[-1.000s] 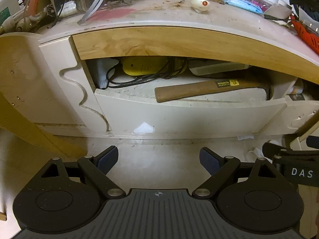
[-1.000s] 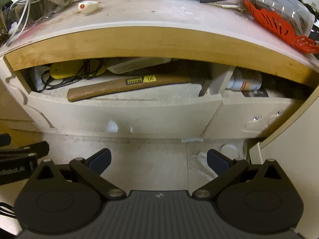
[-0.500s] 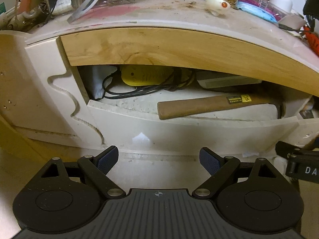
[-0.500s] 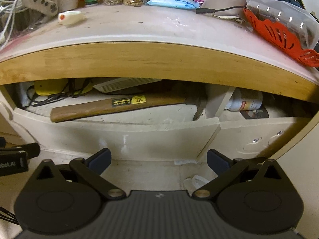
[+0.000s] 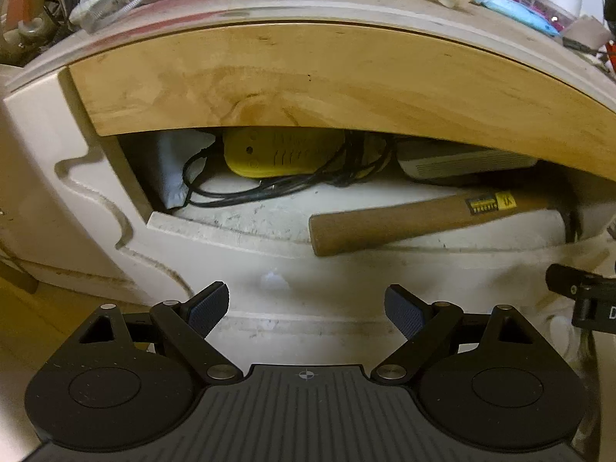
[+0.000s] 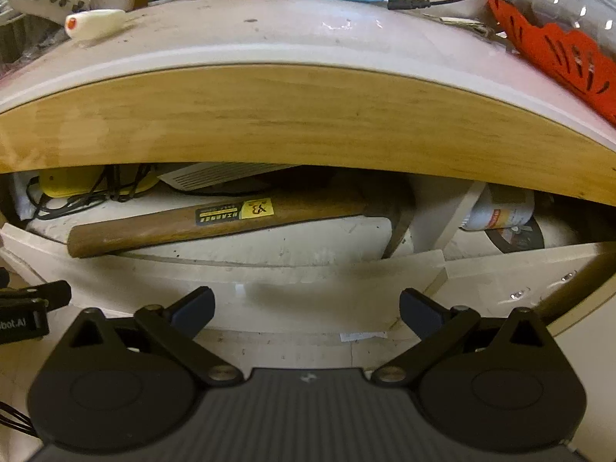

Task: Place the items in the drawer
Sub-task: 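Lower both grippers down to the front panel of the white drawer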

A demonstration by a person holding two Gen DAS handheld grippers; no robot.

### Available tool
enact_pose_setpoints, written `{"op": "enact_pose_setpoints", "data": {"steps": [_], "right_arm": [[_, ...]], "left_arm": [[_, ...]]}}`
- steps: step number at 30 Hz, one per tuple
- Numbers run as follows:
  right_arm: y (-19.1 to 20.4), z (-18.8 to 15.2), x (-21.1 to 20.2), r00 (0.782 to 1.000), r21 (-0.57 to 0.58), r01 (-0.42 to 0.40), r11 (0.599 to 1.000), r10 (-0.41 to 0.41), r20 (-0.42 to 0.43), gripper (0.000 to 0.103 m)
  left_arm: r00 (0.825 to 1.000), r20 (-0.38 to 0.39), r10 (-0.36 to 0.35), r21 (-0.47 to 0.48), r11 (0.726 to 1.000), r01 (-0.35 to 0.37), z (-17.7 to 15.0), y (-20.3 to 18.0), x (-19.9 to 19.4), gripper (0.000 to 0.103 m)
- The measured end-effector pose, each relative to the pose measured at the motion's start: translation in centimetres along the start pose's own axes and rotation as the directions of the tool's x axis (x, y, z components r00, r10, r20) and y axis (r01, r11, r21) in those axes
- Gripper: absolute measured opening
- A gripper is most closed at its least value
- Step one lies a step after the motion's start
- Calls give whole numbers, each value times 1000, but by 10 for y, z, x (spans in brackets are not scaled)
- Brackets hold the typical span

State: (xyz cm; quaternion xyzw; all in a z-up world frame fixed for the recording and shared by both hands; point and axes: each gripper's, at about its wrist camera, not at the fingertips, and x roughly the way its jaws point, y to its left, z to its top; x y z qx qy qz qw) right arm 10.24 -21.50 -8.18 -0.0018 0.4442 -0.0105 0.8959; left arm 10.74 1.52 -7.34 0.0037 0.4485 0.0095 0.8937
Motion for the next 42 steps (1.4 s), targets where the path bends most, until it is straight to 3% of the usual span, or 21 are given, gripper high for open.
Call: {"op": "enact_pose_setpoints", "data": {"steps": [20,24,28,31,34,42], "right_arm": [[-6,10,40,1000,-11,2,1000,-1,8,102],[-5,9,40,1000,-51,-1,999,2,15,102],[-1,9,39,1000,-144,-9,990,13,27,102],[4,6,37,999,-247,-19,969,30,40,102],[10,1,34,998,-366,-23,930,45,51,102],[28,-17,33,997,-624,-7,782,51,52,102]], "left_arm": [[999,10,51,64,997,-52,9,3,33,89],[998,17,53,91,994,-55,9,1,30,89],[997,33,65,182,981,-70,7,-4,29,89],[996,50,77,284,955,-88,4,-9,30,89],[994,76,84,398,911,-108,1,-13,30,89],[990,113,80,663,736,-135,-10,-16,30,89]]}}
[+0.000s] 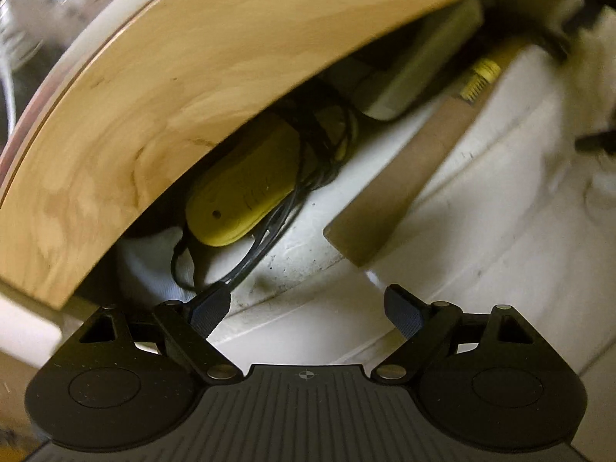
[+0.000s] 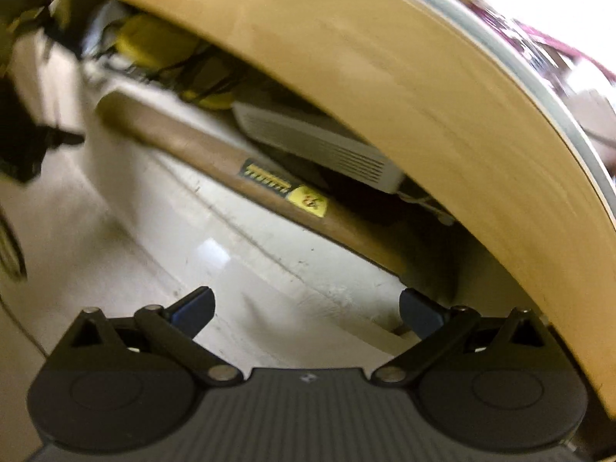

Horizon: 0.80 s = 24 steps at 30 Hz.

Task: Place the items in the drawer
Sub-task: 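Lower both grippers down to the front panel of the white drawer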

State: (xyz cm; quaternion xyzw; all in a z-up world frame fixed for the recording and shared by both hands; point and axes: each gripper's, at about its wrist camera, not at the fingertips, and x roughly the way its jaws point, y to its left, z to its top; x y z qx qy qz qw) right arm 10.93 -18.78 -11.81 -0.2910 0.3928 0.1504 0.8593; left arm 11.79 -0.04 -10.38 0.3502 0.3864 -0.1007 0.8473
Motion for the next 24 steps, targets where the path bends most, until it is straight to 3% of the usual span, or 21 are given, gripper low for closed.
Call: {"op": "enact_pose_setpoints", "data": {"steps": [8,18,24], "right_arm": [[12,-11,2,1000,-244,3,970,-3,1,102],[30,-26,2,1000,-509,21,861,-15,15,102],[38,-39,9,999,-613,45,788,-53,5,102]], "left_arm": [[1000,-21,7,271,963,-1,-13,-13,8,89],[999,13,33,535,844,-35,-36,-31,10,89],[999,23,31,609,792,-39,-50,-41,11,89]]}}
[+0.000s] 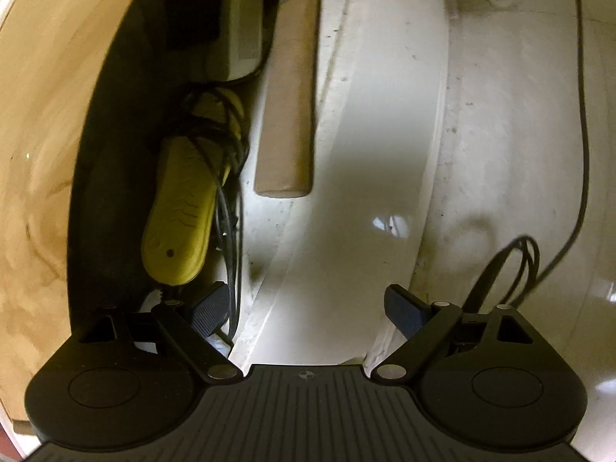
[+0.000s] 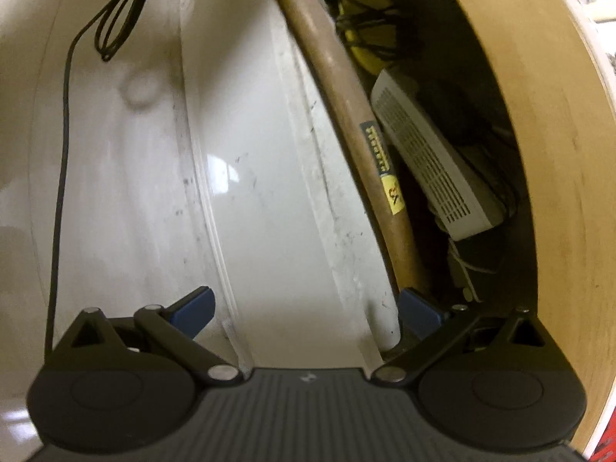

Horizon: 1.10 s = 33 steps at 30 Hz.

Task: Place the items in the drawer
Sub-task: 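Lower both grippers down to the front panel of the white drawer, then close both grippers on the drawer's front panel edge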

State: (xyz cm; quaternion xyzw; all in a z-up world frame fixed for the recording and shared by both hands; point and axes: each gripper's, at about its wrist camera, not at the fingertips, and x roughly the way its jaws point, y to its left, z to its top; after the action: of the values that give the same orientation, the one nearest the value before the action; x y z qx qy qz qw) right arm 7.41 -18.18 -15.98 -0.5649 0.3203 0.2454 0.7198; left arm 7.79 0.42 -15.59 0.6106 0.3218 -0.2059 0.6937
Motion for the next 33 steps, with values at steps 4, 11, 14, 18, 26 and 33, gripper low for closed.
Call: {"op": "enact_pose_setpoints", "data": {"steps": [4,11,14,18,26,33], "right_arm": [[0,-2,2,1000,-7,8,1000,-8,-10,101],[-6,-2,9,1000,-5,13,1000,-13,-22,101],[-7,-4,11,999,-4,15,1000,-15,-32,99],[-7,-4,17,999,-14,20,1000,-21,-42,98],[-9,-2,20,998,-15,36,999,-36,-50,92],[-12,-4,21,996,-26,43,999,-45,-80,42]], "left_arm": [[1000,-1,6,11,1000,-6,-3,2,0,89],[1000,-4,9,31,999,-9,-1,7,-10,89],[1000,-1,10,40,999,-10,-4,9,-12,89],[1000,0,14,42,999,-14,-1,7,-6,89],[999,-11,48,40,998,-48,0,8,0,56],[1000,-12,23,30,999,-22,1,9,-1,47]]}}
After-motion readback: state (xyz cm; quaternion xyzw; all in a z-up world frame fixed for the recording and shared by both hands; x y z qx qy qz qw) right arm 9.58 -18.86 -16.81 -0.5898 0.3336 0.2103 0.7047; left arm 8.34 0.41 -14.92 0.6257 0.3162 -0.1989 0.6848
